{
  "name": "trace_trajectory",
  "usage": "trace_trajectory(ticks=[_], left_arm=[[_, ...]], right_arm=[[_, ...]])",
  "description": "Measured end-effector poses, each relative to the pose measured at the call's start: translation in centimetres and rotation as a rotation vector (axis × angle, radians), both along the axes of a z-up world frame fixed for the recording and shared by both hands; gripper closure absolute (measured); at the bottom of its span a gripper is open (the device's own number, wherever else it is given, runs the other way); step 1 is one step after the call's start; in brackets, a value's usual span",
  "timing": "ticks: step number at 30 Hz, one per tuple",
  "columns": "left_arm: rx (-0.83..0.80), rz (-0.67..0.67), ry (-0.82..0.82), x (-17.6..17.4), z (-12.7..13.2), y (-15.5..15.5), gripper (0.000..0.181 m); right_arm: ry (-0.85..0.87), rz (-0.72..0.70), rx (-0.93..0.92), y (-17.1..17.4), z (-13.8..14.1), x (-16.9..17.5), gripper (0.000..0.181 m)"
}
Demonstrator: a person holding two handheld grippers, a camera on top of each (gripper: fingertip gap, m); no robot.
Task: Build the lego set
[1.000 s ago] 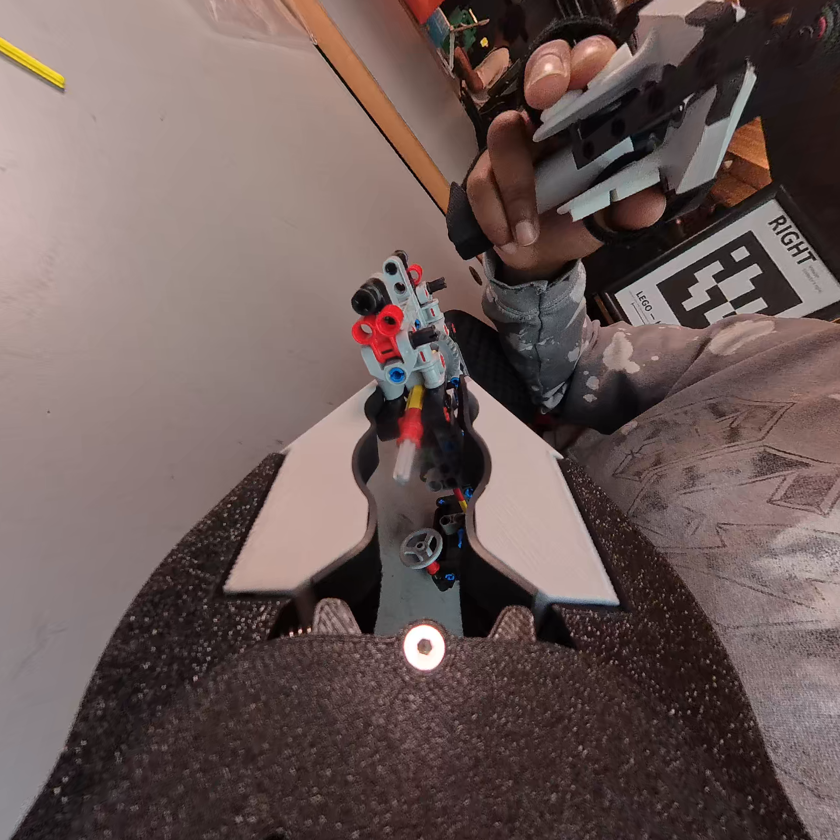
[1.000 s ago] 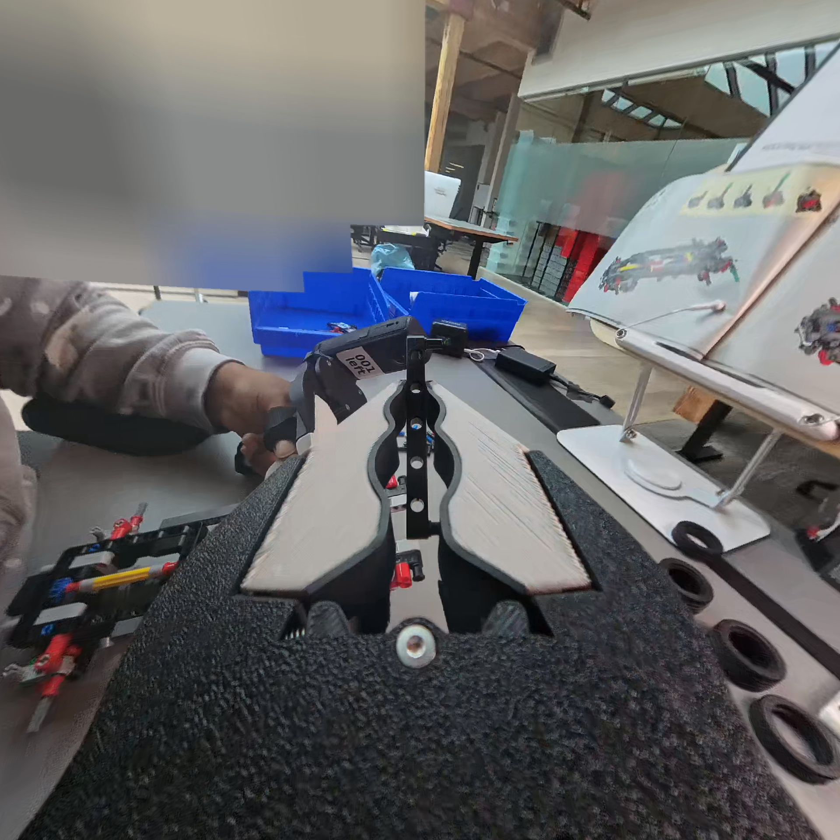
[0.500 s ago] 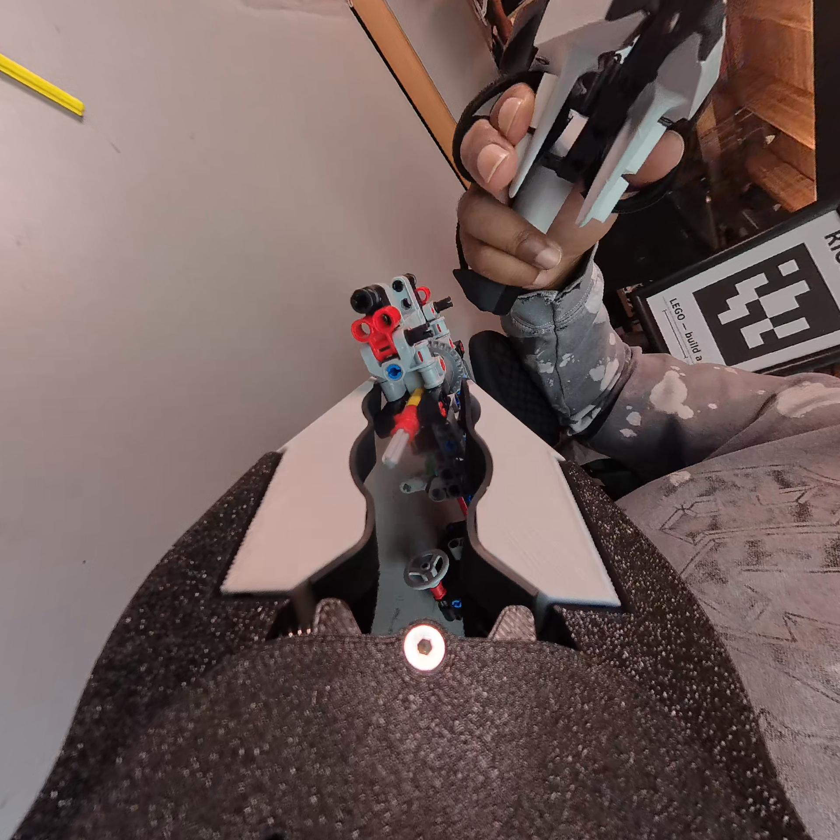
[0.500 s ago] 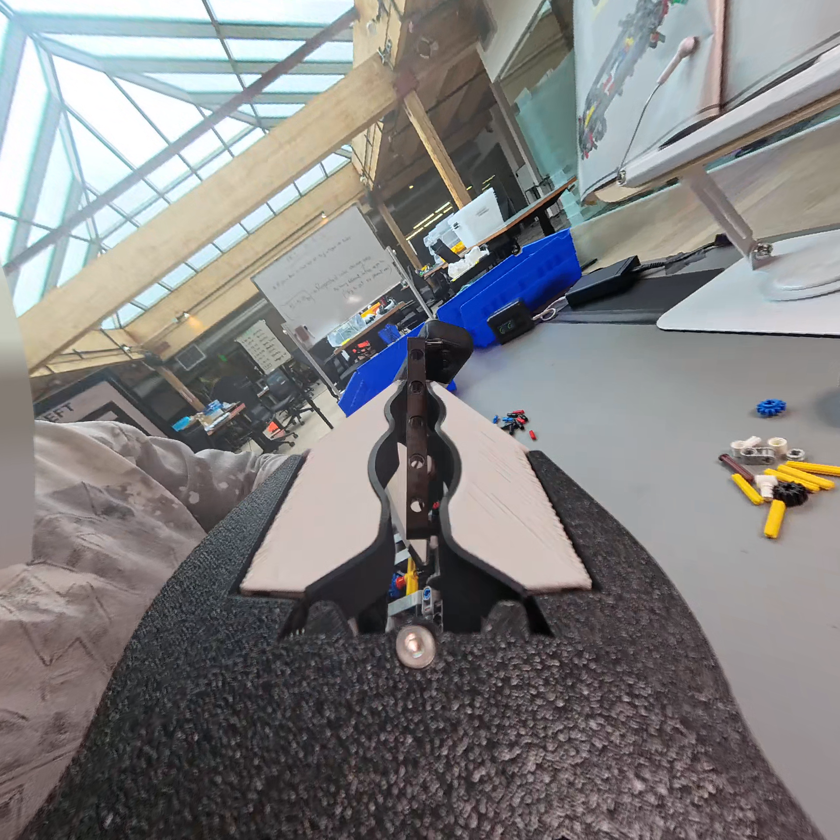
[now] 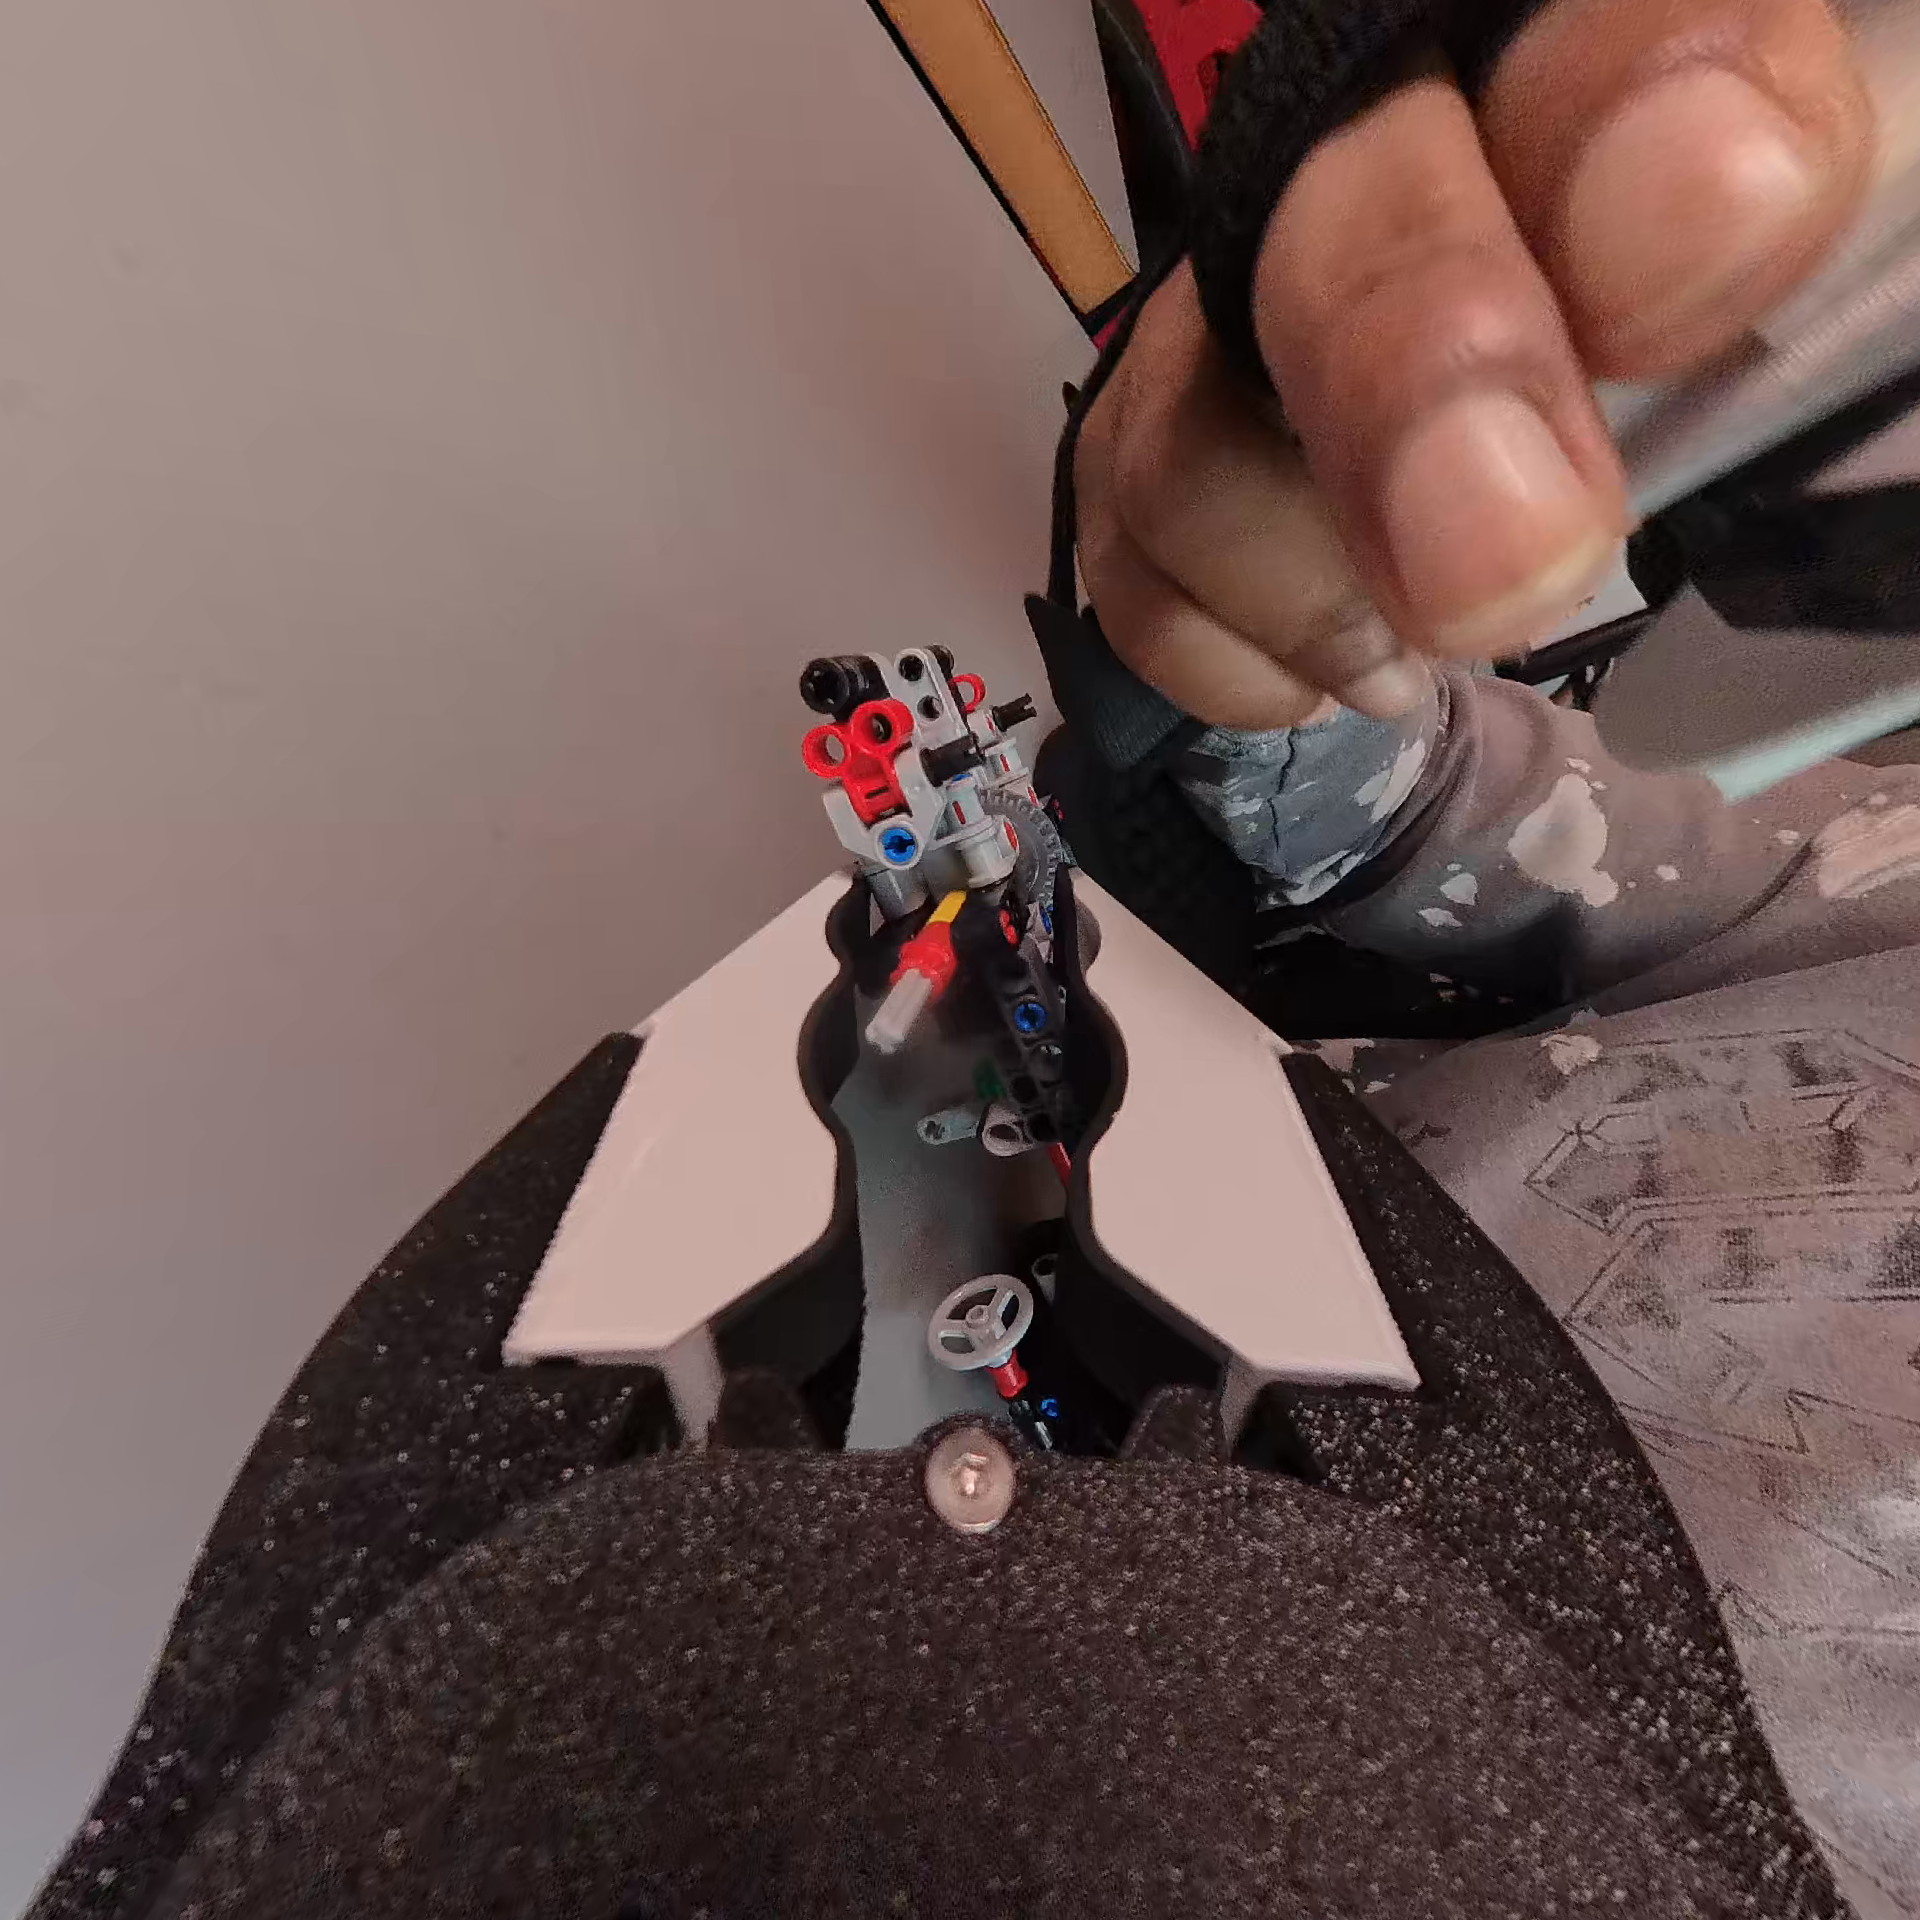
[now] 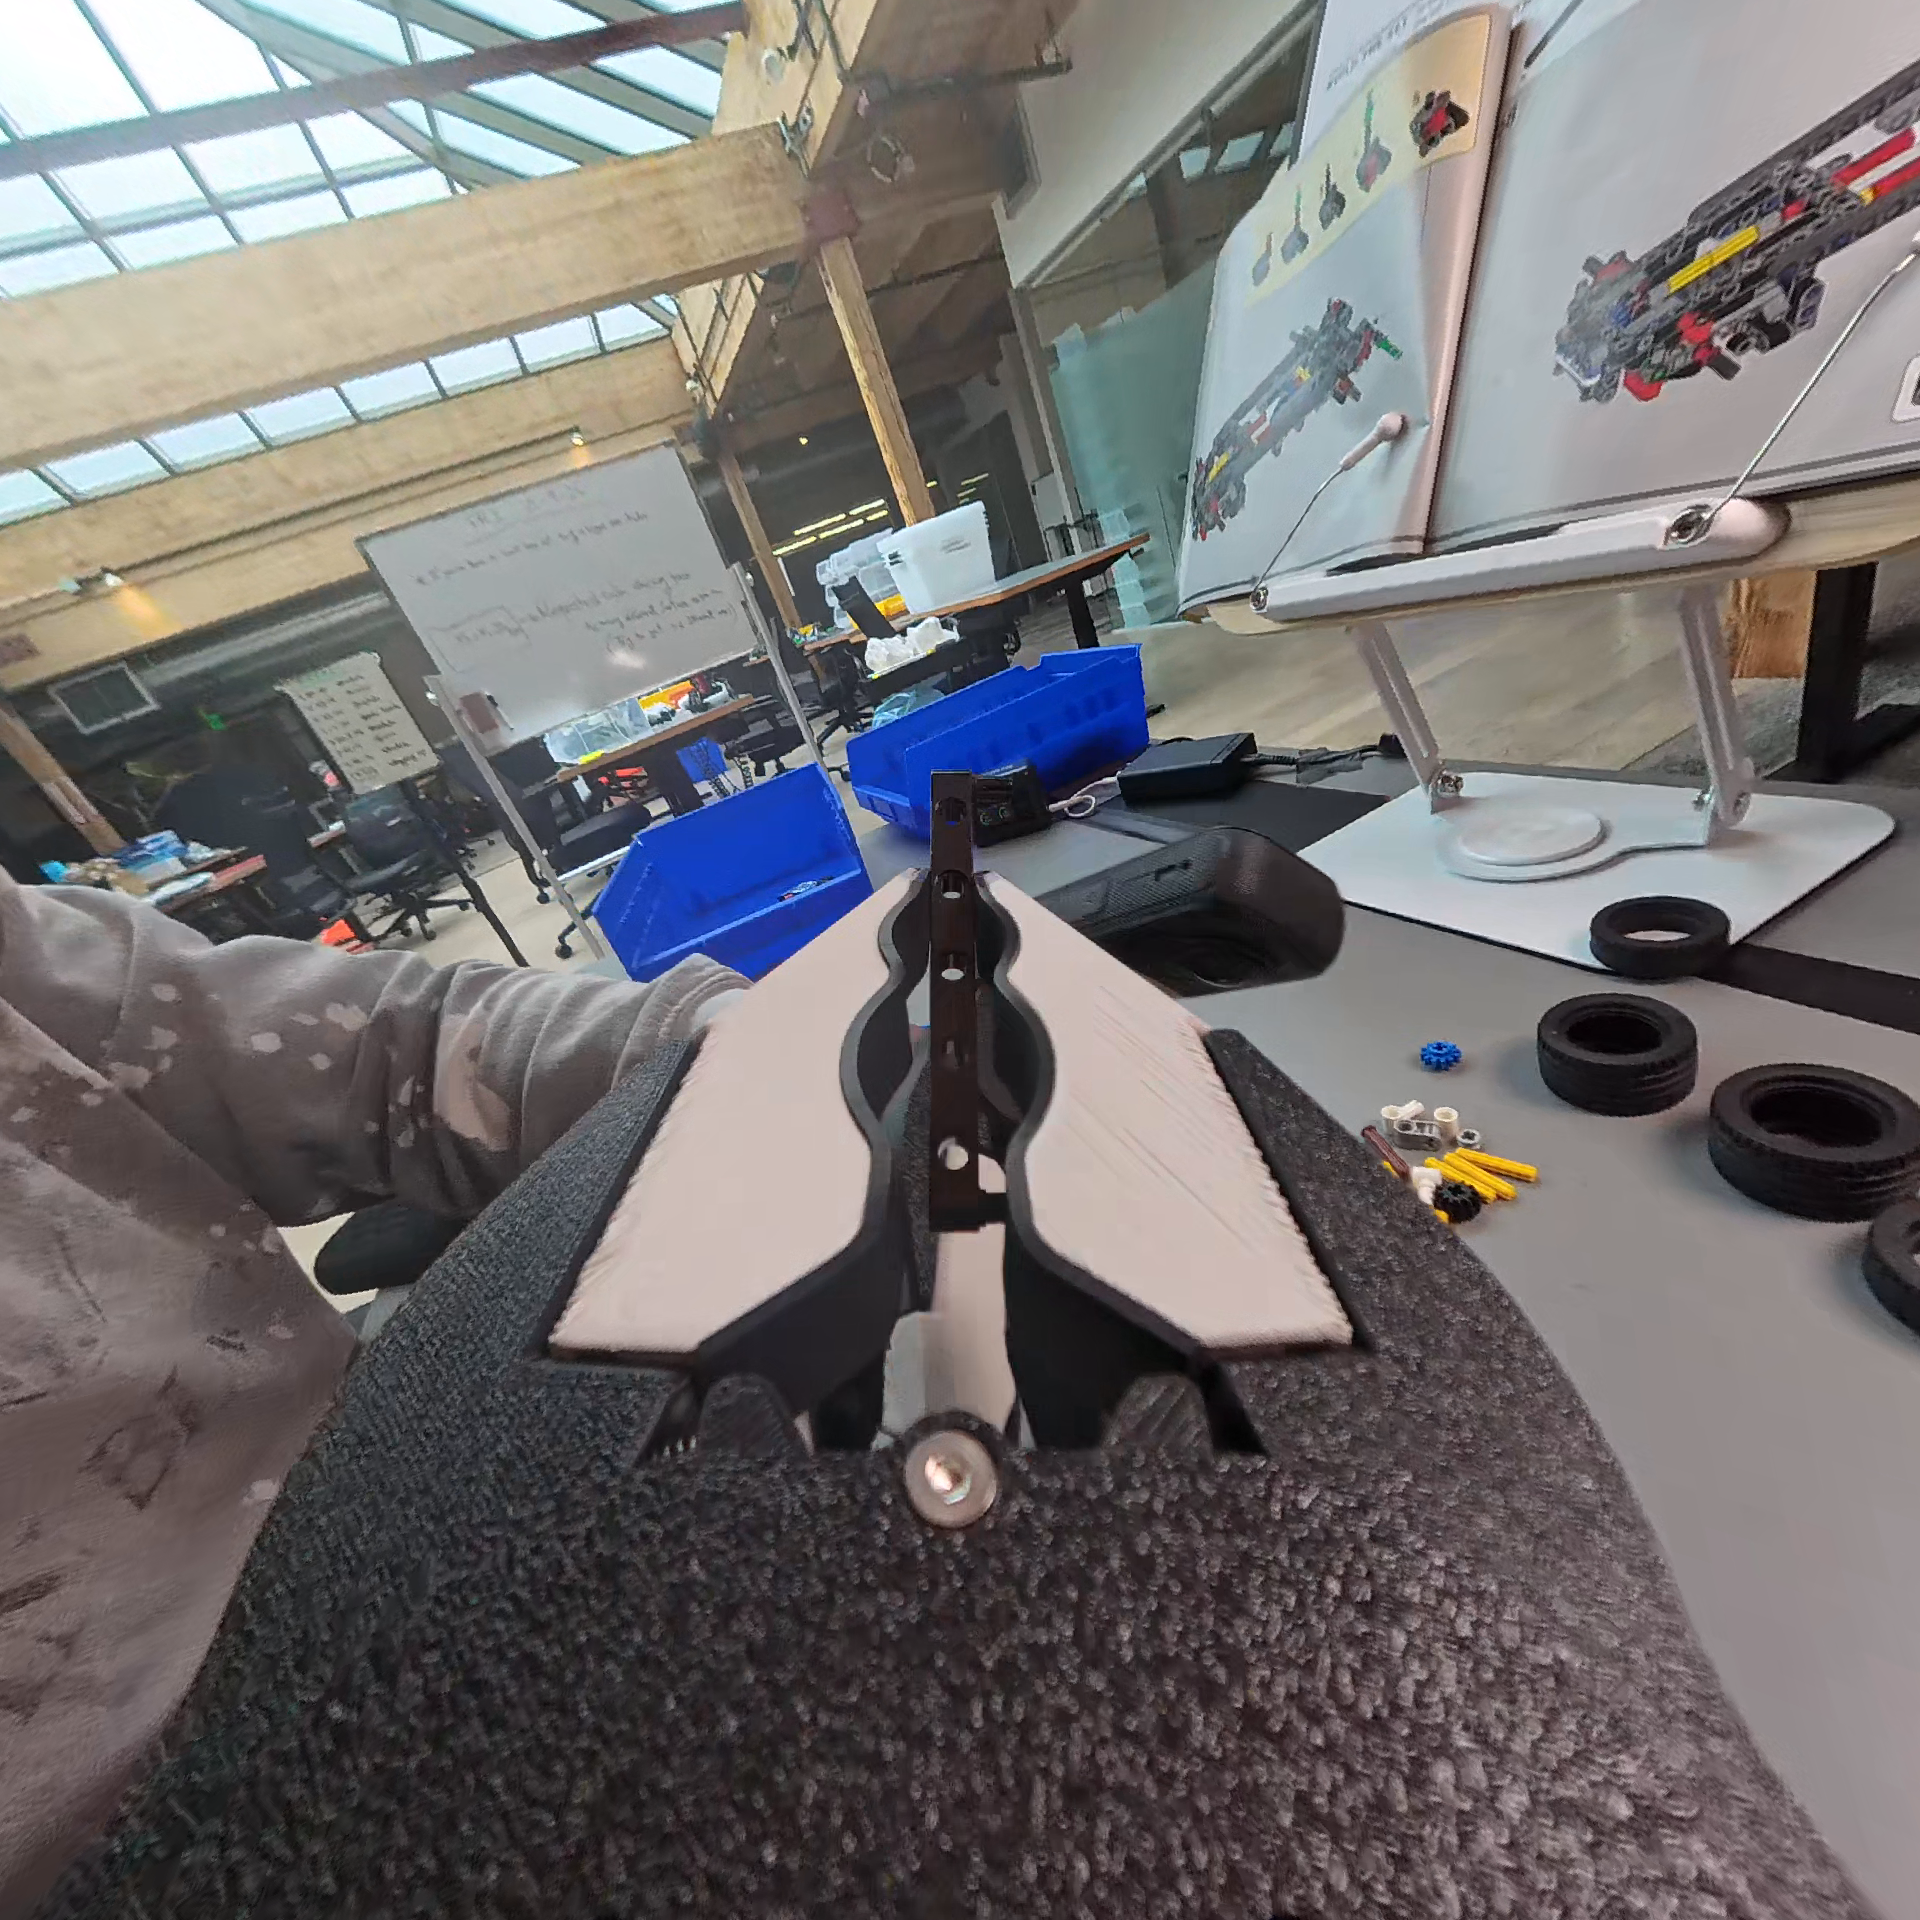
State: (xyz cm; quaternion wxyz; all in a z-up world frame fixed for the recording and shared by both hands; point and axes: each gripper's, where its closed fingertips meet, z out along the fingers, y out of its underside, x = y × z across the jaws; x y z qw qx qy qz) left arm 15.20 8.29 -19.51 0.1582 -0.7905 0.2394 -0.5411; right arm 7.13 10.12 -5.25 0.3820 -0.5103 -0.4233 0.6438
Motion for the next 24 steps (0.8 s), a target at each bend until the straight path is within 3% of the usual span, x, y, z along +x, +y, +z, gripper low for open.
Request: trace_trajectory(ticks=[2, 4, 7, 10, 15, 18, 20, 24], left_arm=[[0.024, -0.031, 0.034, 1.0, -0.4, 1.7, 0.139], [0.131, 0.025, 0.104, 0.6, -0.6, 4.3, 0.131], [0.216, 0.168, 0.002, -1.3, 2.7, 6.5, 0.128], [0.326, 0.307, -0.031, -5.2, 5.5, 6.5, 0.128], [0.419, 0.414, -0.107, -9.9, 8.9, 0.8, 0.128], [0.481, 0.452, -0.104, -11.0, 9.4, -3.7, 0.118], [0.491, 0.481, -0.108, -11.4, 9.2, -6.3, 0.112], [0.562, 0.569, -0.070, -12.7, 8.9, -9.8, 0.117]], right_arm=[[0.023, 0.004, -0.004, 0.0, 0.3, 0.4, 0.174], [0.028, 0.005, -0.014, 0.1, 0.1, 0.6, 0.174], [0.024, 0.006, -0.015, 0.1, -0.2, 0.8, 0.174], [0.023, 0.020, -0.013, -0.1, -0.4, 0.6, 0.174], [-0.025, 0.050, 0.024, -1.5, -1.6, -0.4, 0.174], [-0.032, 0.083, 0.095, -3.3, -2.0, -1.2, 0.174], [-0.031, 0.081, 0.192, -4.7, -2.2, -1.8, 0.174], [-0.039, 0.015, 0.508, -7.5, -2.4, -3.5, 0.175]])
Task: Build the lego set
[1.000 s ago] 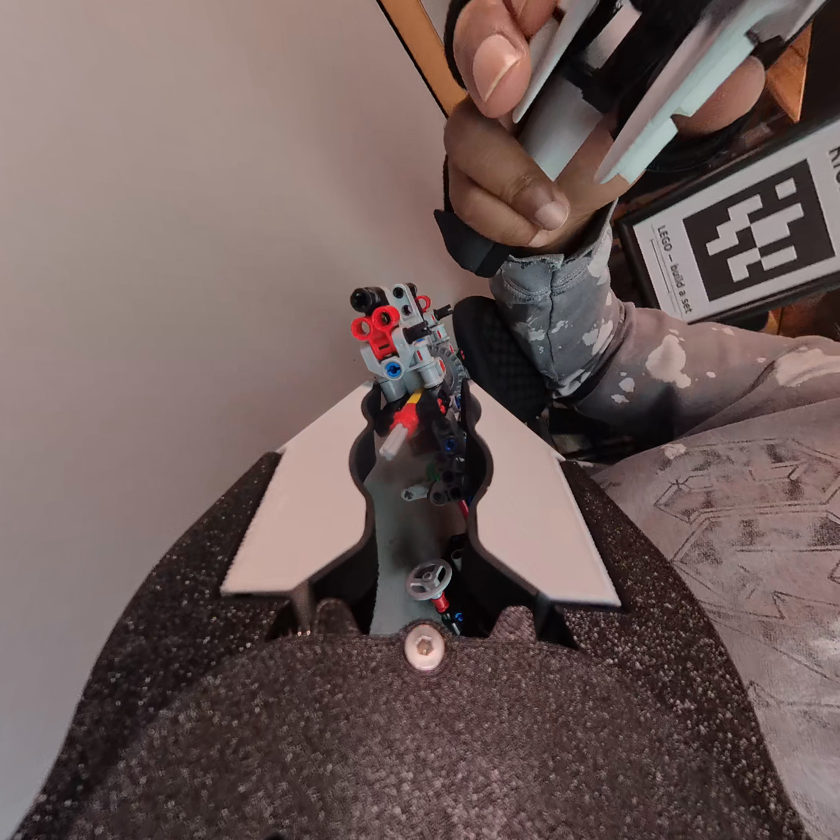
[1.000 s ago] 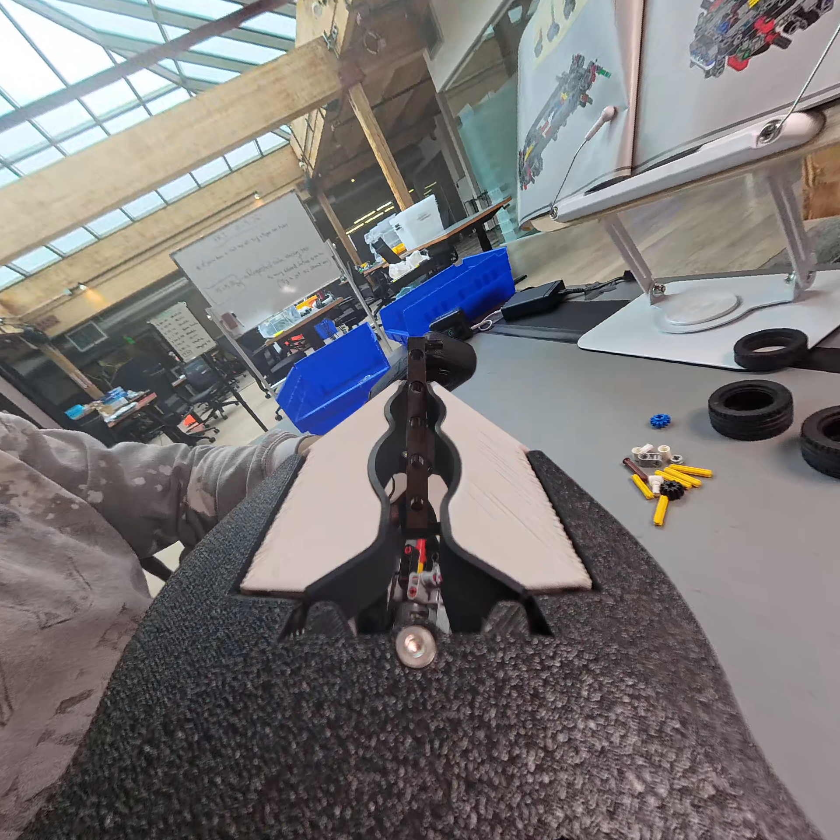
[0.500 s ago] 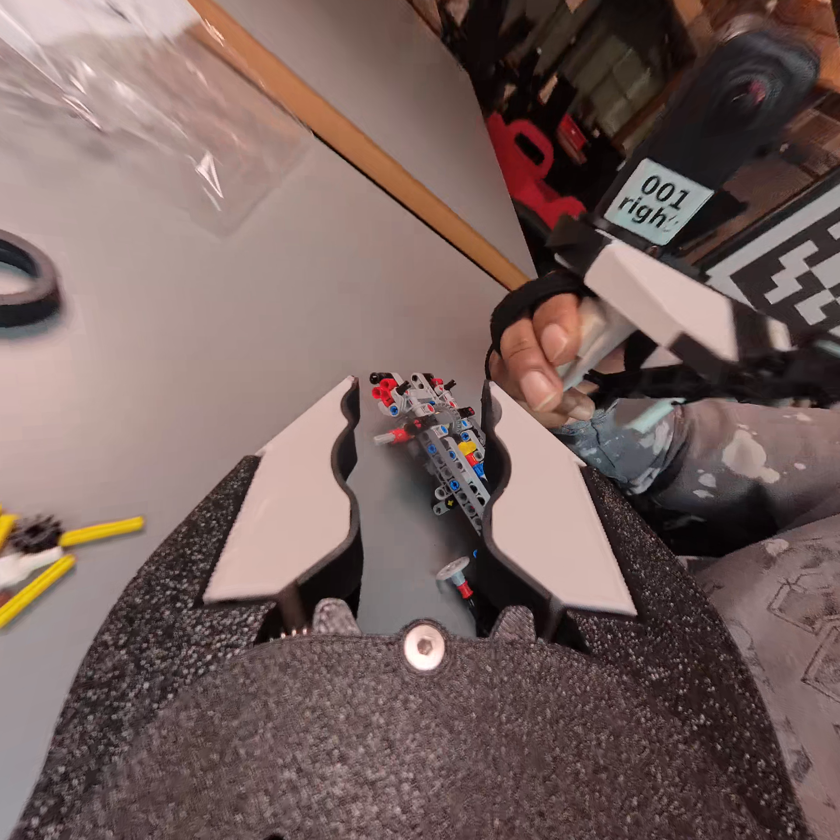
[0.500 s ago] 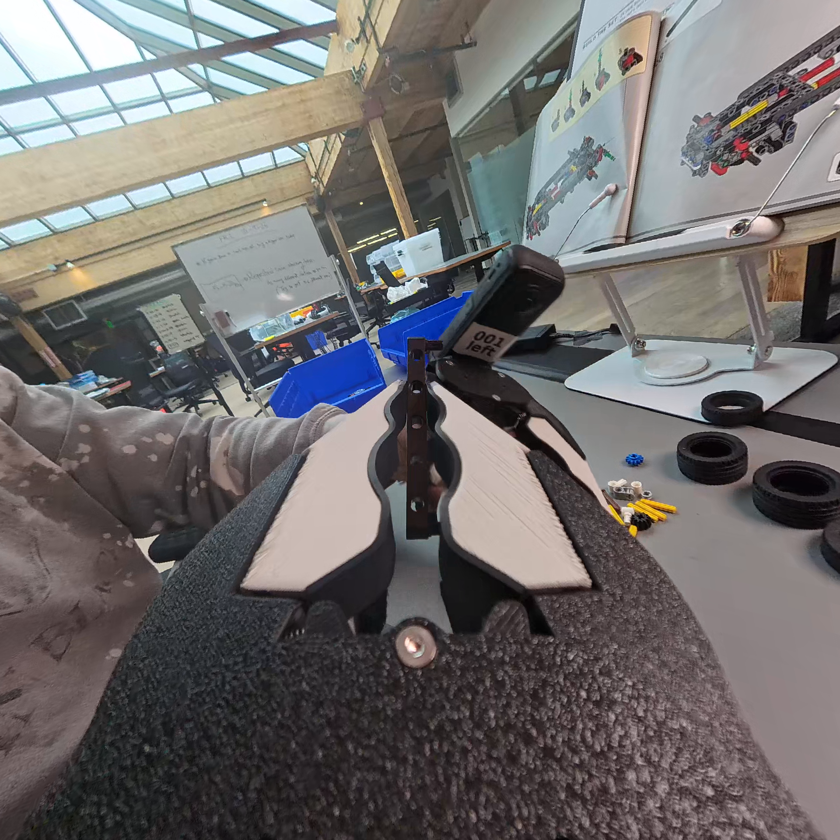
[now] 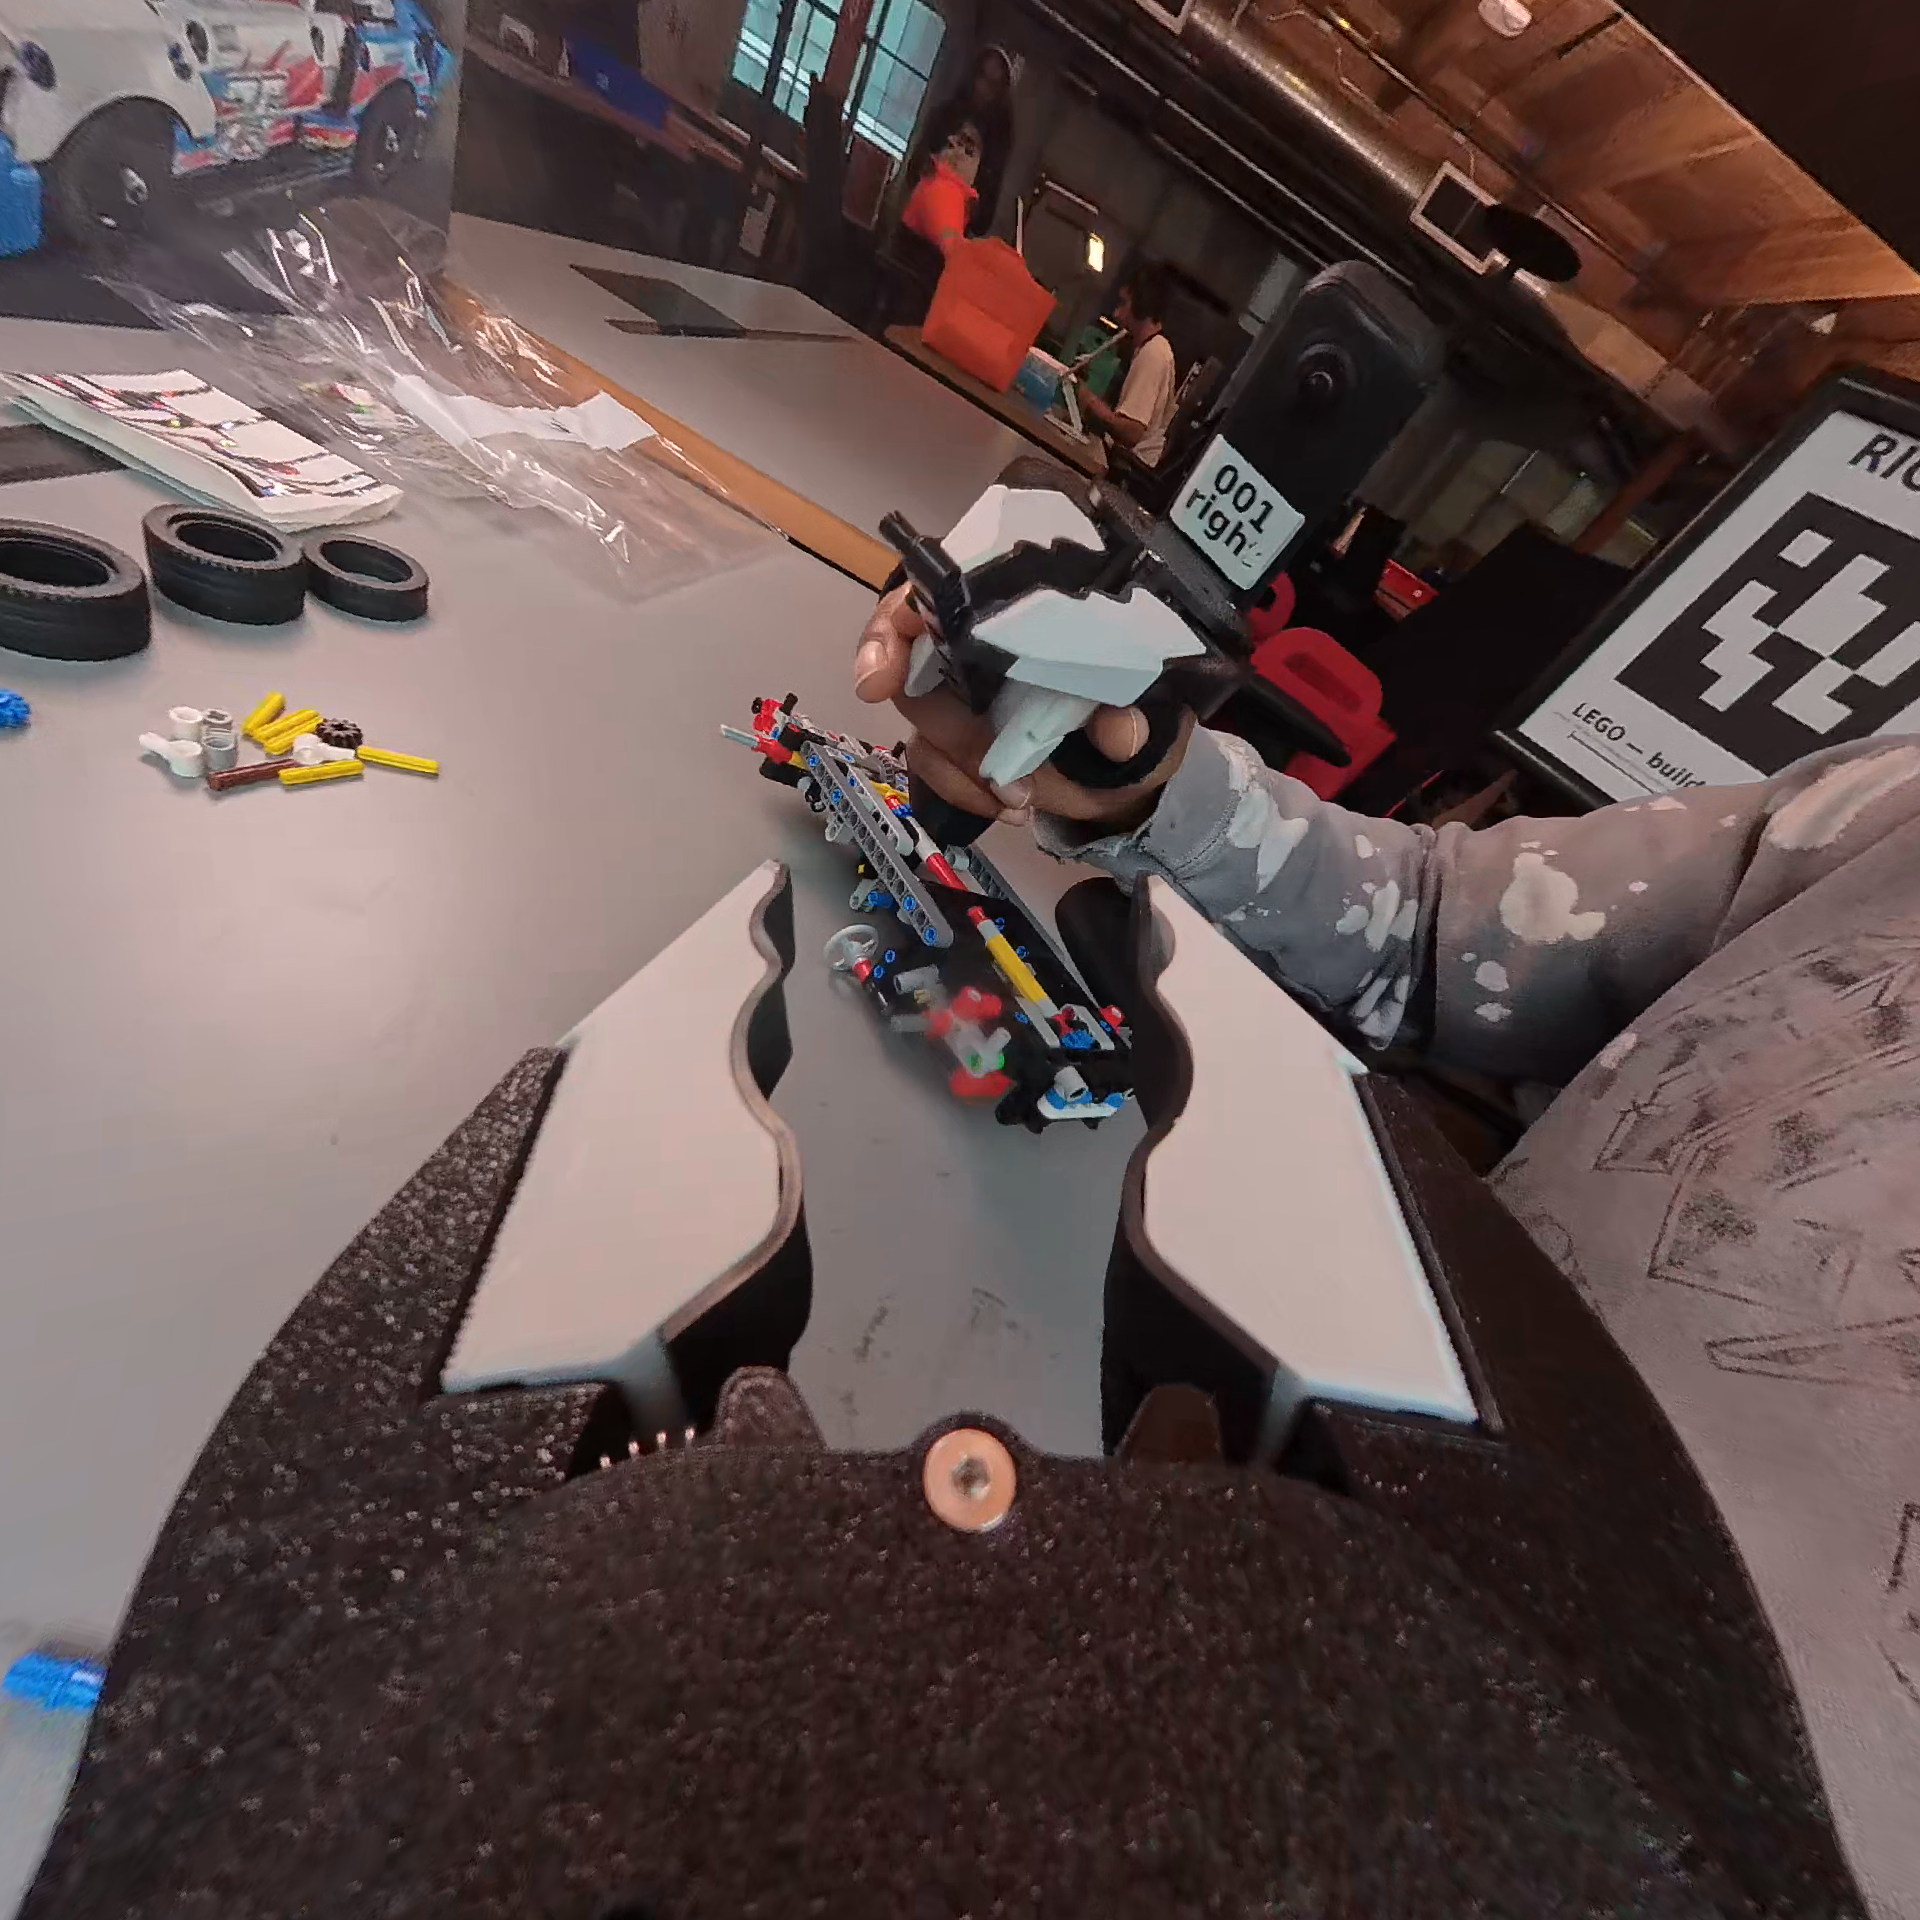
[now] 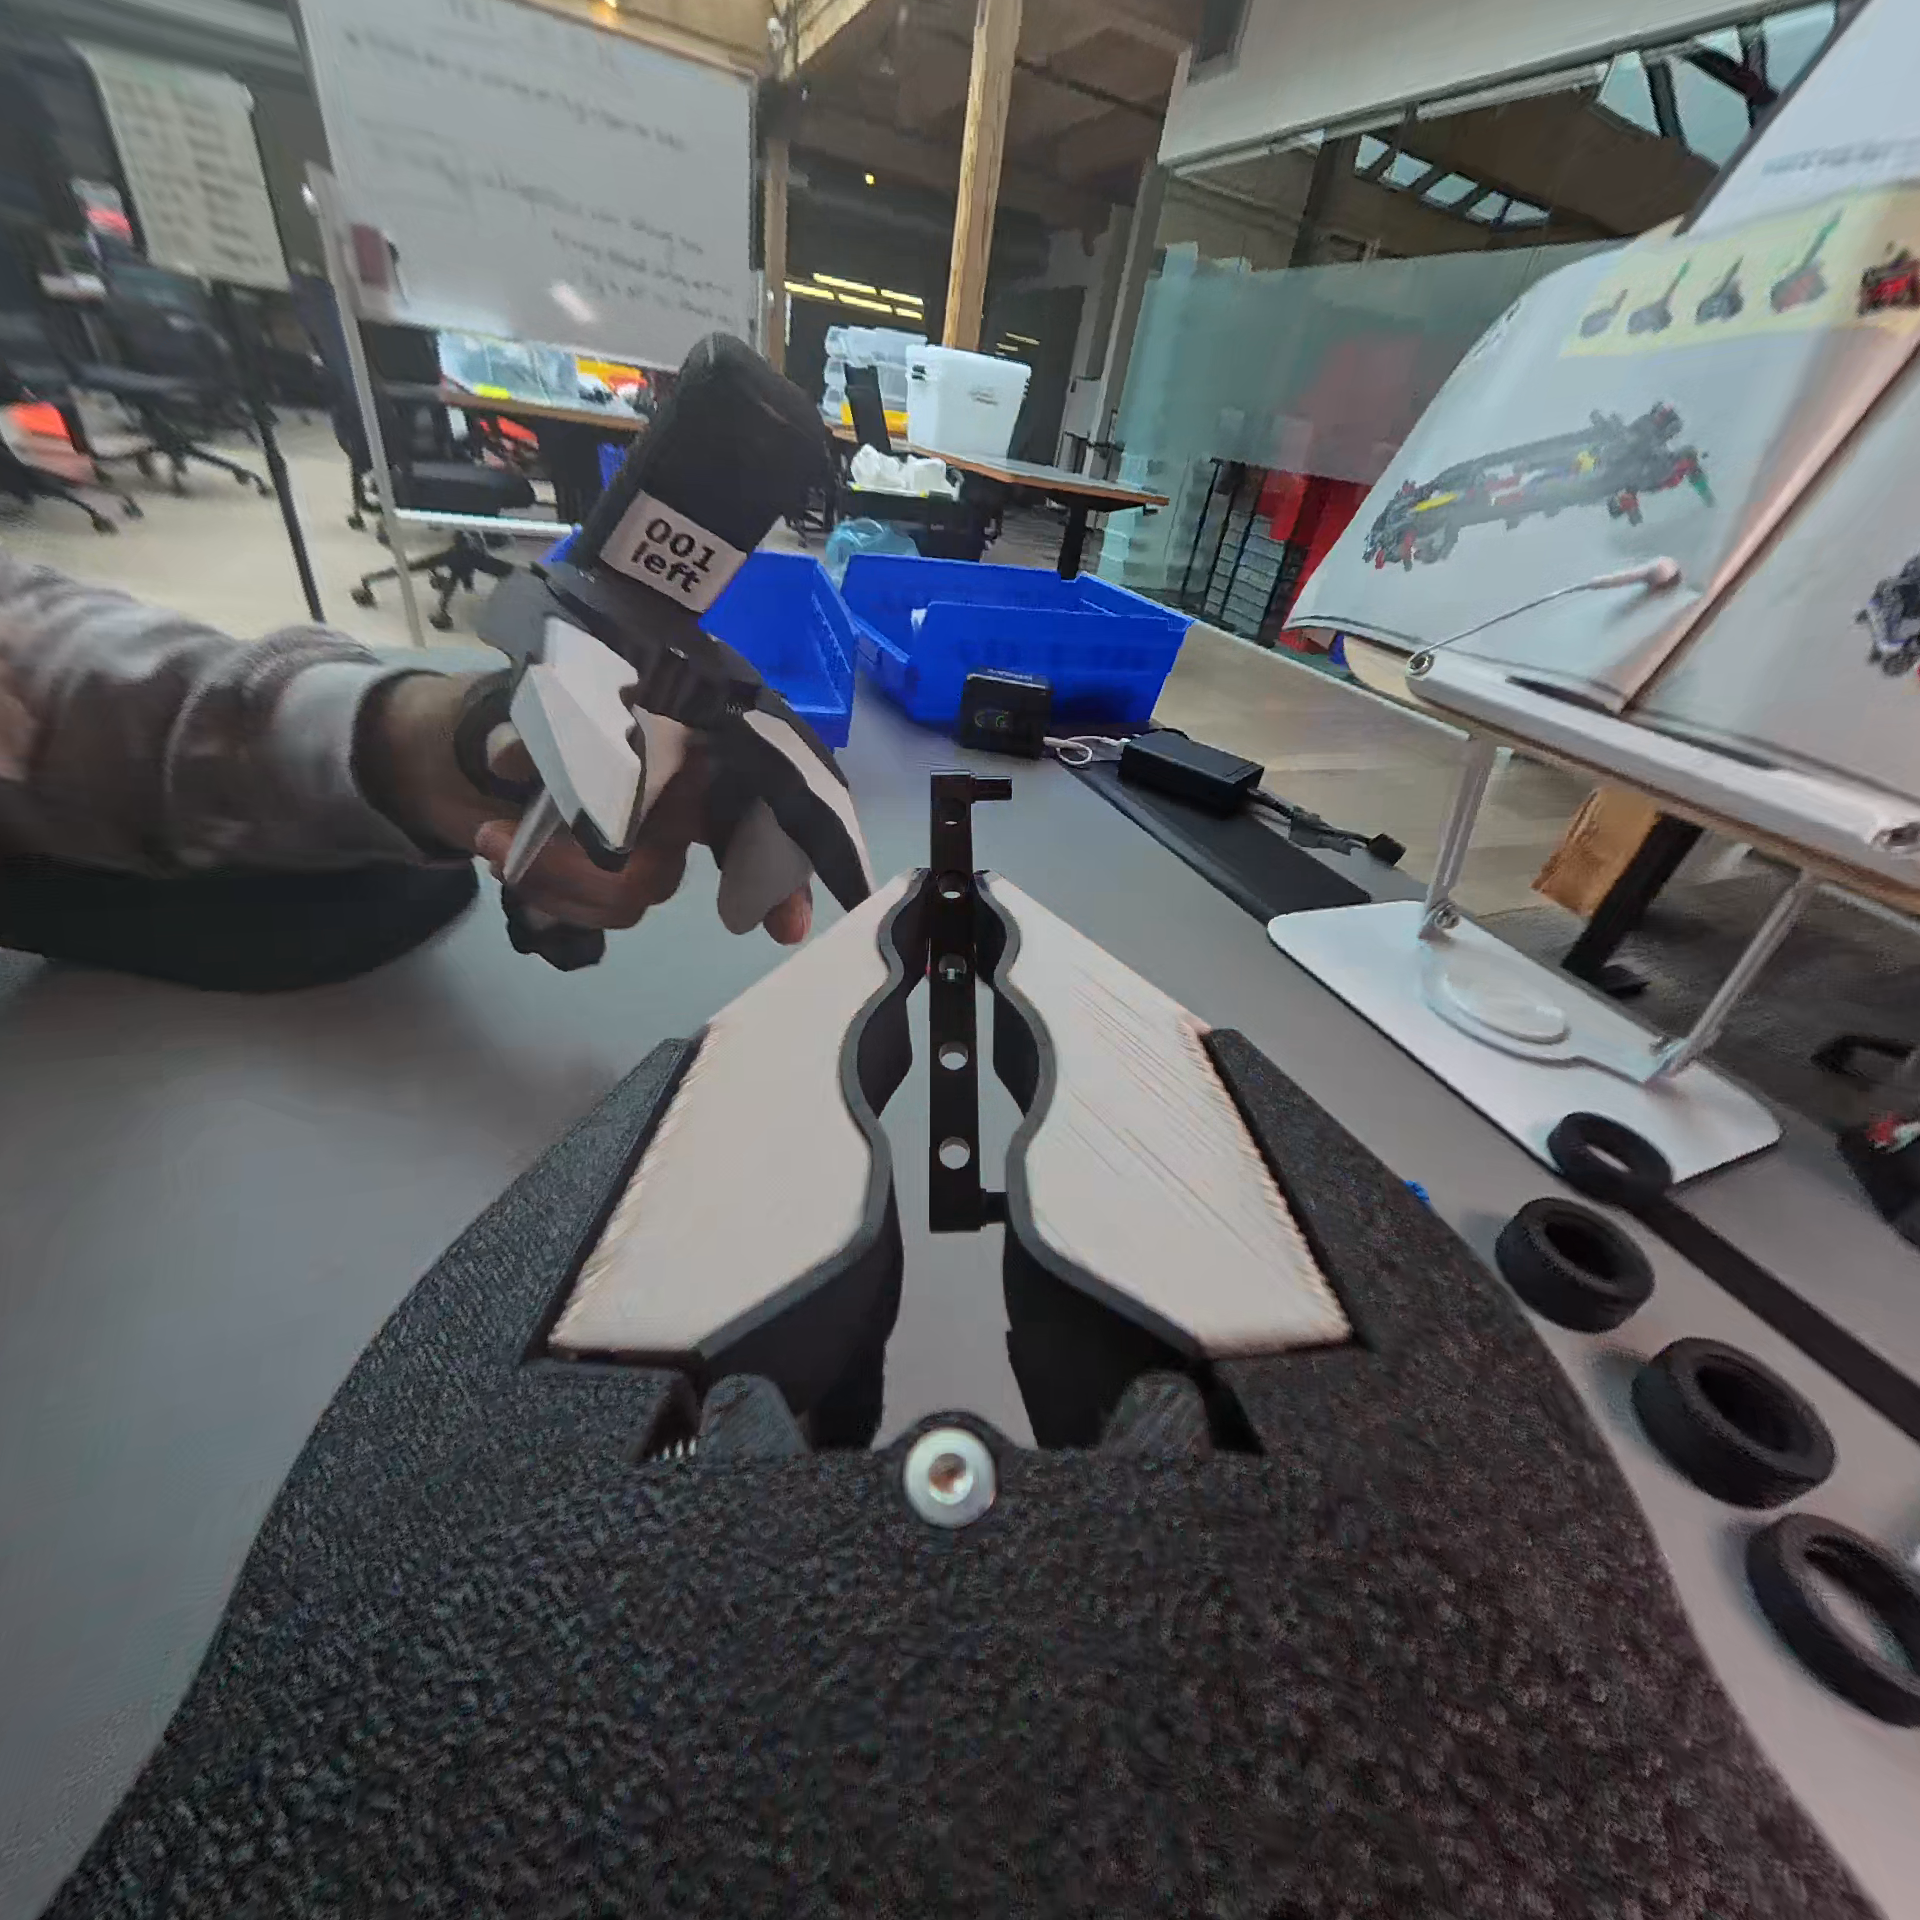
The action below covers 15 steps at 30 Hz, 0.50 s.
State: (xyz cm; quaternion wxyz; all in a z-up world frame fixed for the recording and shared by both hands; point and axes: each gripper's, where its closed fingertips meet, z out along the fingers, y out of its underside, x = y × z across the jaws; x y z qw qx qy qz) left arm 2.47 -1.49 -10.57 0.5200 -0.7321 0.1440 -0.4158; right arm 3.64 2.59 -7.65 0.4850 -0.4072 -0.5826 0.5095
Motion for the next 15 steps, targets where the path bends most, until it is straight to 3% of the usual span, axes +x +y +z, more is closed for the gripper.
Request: trace_trajectory(ticks=[6, 11, 15], left_arm=[[0.079, 0.035, -0.064, -1.7, 1.1, -1.7, 0.146], [0.115, 0.025, -0.060, -2.0, 1.4, -2.2, 0.159], [0.082, 0.009, -0.141, -2.0, 1.6, -2.2, 0.162]], right_arm=[[-0.032, -0.078, 0.423, -3.9, -0.8, -2.9, 0.174], [0.018, -0.076, 0.462, -5.6, -0.4, -3.1, 0.174], [0.012, -0.065, 0.660, -6.2, -1.4, -2.9, 0.174]])
